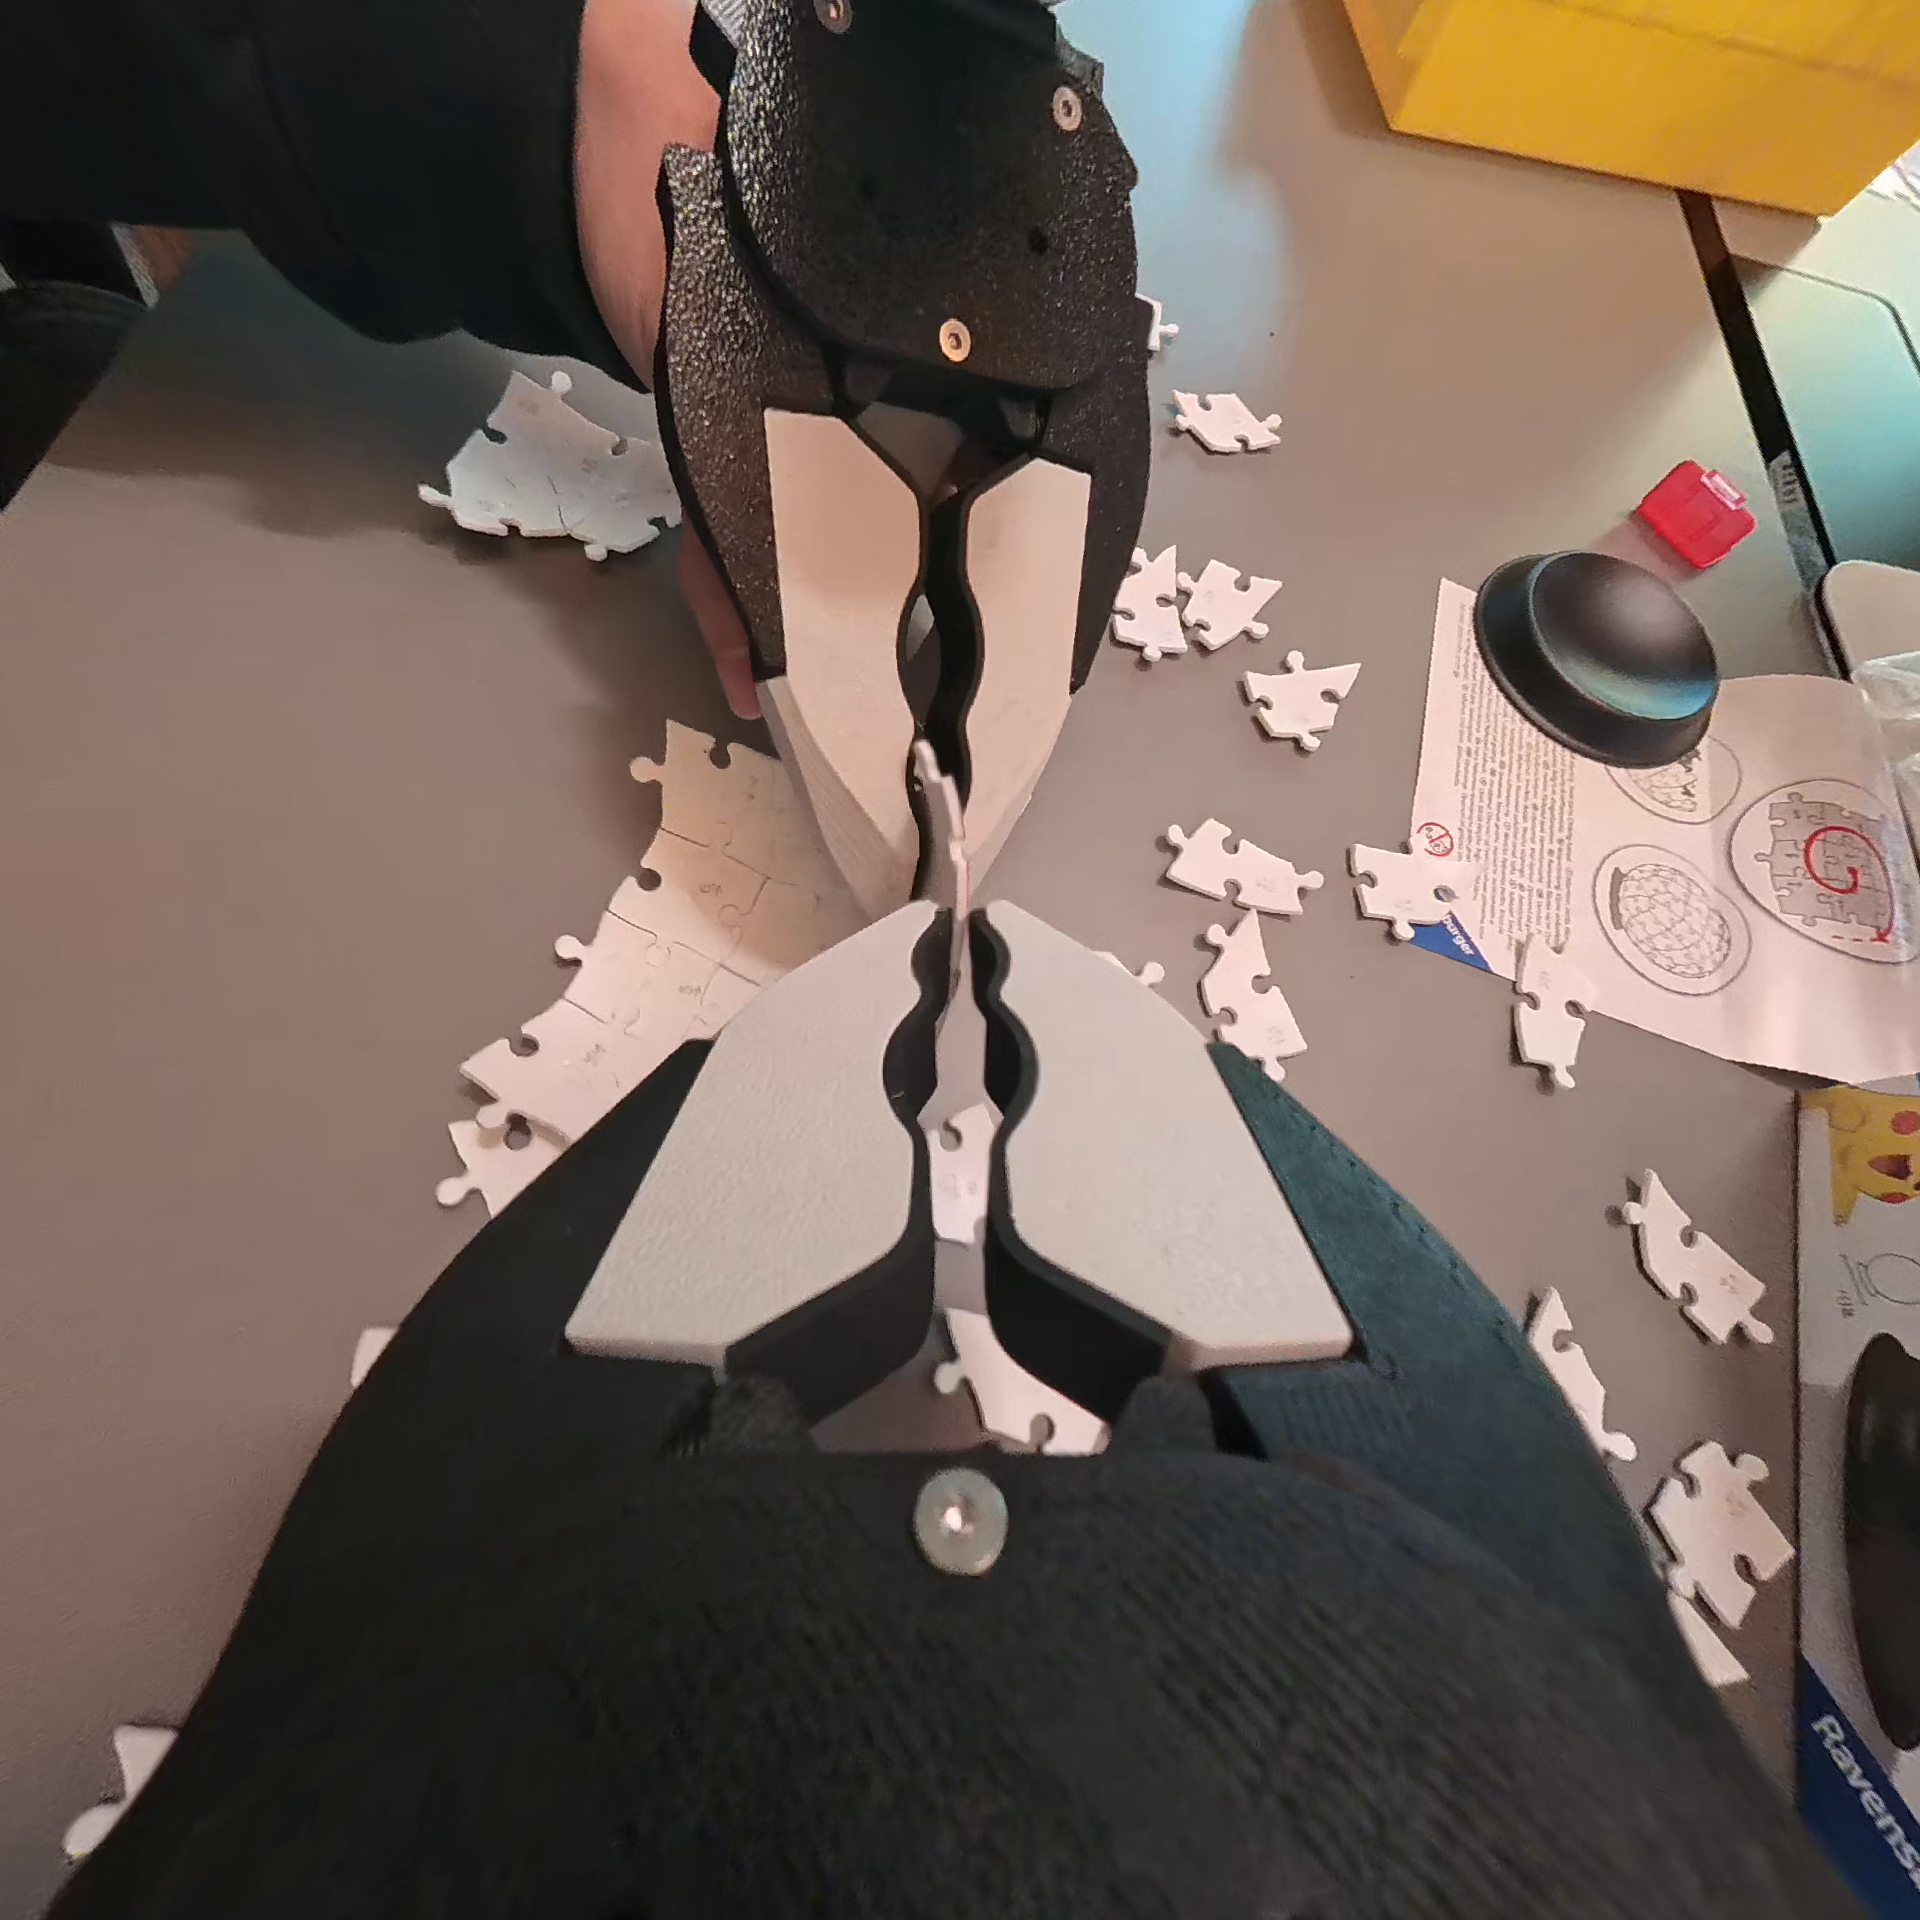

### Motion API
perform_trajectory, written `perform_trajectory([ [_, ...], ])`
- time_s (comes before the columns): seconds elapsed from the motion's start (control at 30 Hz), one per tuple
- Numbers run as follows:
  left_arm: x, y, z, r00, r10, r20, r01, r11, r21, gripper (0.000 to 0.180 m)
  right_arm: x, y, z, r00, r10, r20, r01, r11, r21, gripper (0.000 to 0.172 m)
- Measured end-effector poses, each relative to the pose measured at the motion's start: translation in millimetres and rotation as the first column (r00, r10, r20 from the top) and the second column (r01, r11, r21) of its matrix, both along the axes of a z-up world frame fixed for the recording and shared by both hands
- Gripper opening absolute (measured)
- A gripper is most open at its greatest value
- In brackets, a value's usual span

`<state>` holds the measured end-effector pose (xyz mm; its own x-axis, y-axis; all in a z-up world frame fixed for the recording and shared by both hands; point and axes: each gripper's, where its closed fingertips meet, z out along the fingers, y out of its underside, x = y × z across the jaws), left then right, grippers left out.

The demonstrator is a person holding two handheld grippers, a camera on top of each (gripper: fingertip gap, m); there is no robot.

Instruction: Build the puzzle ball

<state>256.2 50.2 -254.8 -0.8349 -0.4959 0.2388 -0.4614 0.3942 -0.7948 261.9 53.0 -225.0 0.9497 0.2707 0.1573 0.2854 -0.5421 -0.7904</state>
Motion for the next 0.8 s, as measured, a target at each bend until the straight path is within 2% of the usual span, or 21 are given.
perform_trajectory([
  [0.03,1,1,-1,1.000,0.006,-0.002,-0.006,1.000,0.003,0.002,4,-2,0,1.000,-0.015,0.013,0.015,1.000,-0.006,0.012],
  [0.13,2,5,-4,0.999,0.035,-0.017,-0.035,0.999,0.006,0.003,11,-17,-6,0.999,-0.047,-0.001,0.047,0.996,-0.080,0.032],
  [0.2,3,8,-4,0.998,0.058,-0.024,-0.058,0.998,-0.006,0.003,19,-23,-7,0.996,-0.087,-0.024,0.084,0.992,-0.098,0.032],
  [0.3,3,9,-3,0.997,0.069,-0.035,-0.069,0.997,-0.019,0.003,14,-20,-6,0.983,-0.104,-0.151,0.091,0.992,-0.089,0.031],
  [0.47,2,8,-2,0.998,0.060,-0.019,-0.060,0.998,-0.005,0.003,4,-11,-28,0.964,-0.147,-0.223,0.101,0.974,-0.205,0.047],
  [0.53,2,8,-1,0.998,0.057,-0.010,-0.057,0.998,-0.003,0.003,4,-8,-34,0.957,-0.174,-0.233,0.120,0.966,-0.230,0.043],
  [0.7,2,8,0,0.998,0.061,0.019,-0.061,0.998,0.003,0.002,-3,0,-32,0.909,-0.197,-0.368,0.121,0.968,-0.219,0.024],
  [0.8,2,10,-1,0.997,0.068,0.029,-0.068,0.998,0.012,0.003,-1,2,-32,0.908,-0.201,-0.368,0.130,0.970,-0.207,0.018],
])
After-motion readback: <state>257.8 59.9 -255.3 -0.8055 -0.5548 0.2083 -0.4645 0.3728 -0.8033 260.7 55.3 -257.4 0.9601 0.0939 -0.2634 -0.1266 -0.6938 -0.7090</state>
